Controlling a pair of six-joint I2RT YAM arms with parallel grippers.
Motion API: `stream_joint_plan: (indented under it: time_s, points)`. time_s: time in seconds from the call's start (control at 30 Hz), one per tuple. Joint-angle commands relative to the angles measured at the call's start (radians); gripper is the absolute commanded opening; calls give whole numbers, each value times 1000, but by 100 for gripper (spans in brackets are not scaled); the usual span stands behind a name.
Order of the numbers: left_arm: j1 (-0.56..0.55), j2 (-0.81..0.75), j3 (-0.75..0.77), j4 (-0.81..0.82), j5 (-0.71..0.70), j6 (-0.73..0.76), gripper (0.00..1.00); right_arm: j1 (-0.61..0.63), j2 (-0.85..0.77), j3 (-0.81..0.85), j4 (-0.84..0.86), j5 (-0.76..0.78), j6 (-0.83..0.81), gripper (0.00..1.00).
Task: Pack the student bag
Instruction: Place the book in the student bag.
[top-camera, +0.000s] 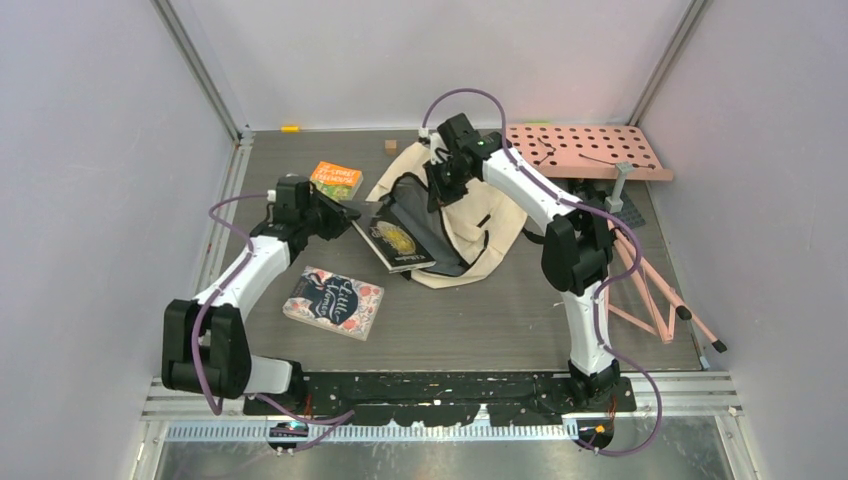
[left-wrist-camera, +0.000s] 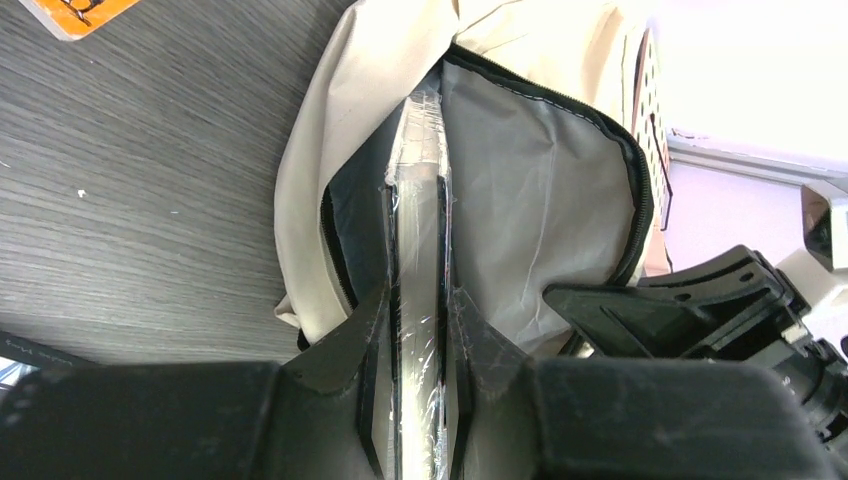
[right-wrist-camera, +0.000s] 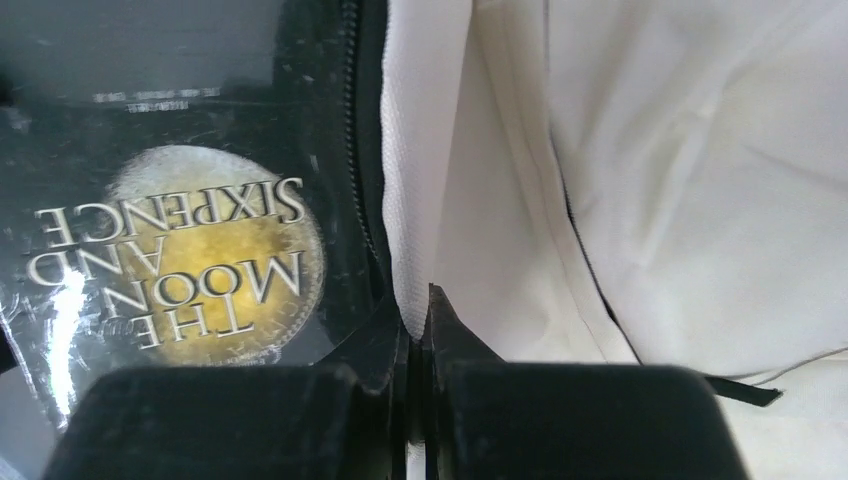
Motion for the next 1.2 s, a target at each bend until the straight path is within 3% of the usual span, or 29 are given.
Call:
stream_joint_plan:
  time_s: [0.0,0.27,0.63,0.97,1.17]
  points:
    - [-13,0,2,156,54,-93,0,11,-23,76,30,54,20,1]
    - [-73,51,11,220,0,-166,0,10,-105,180,13,201,57,1]
    - [-155,161,-1,538,-84,-264,0,11,-143,305,2,211,142,1]
    - [-182,251,-3,747,-169,-246,0,10,-151,341,8,193,184,0]
    - [-218,362,90,752,-185,-187,0,11,-144,332,8,187,185,1]
